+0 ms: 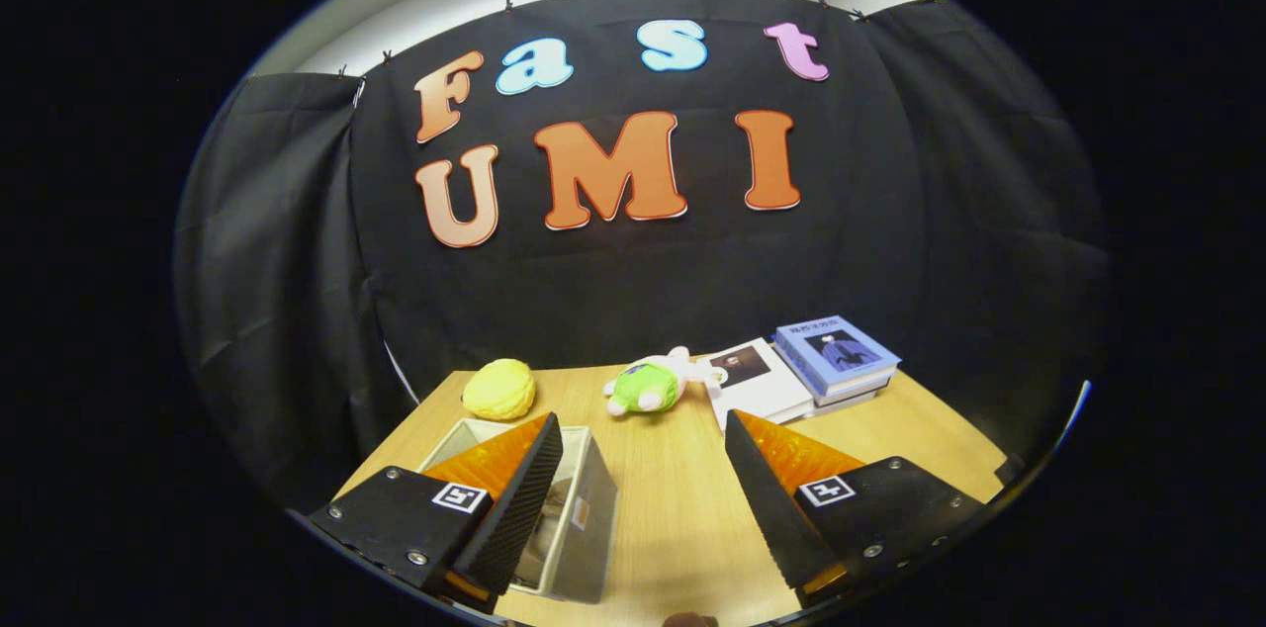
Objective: Open the storage box then place both shoes into the box .Put the left shoe in first, then the right shoe, with the right side of both shoes facing outward in a uniform manner.
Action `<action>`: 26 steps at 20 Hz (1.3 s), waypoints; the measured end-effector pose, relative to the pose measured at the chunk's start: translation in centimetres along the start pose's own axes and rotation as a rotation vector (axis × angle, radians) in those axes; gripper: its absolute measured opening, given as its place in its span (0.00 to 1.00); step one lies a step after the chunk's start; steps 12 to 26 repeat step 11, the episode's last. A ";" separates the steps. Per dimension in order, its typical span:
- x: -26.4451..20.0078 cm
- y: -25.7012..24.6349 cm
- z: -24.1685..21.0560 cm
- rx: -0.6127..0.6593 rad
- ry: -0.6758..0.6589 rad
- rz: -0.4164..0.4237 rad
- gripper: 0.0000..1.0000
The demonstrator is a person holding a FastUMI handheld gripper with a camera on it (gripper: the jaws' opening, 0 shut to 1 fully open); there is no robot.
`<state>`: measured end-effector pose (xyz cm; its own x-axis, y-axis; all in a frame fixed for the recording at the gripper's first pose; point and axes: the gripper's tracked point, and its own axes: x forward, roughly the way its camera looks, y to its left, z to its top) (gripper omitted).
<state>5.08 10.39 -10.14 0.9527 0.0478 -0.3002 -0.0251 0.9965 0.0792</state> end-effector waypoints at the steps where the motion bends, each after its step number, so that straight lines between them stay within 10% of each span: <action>1: -0.4 -1.6 0.7 -0.015 -0.020 -0.015 0.99; 11: -6.0 -17.7 7.2 -0.023 -0.186 -0.173 0.99; 26: -6.0 -17.7 7.2 -0.023 -0.186 -0.173 0.99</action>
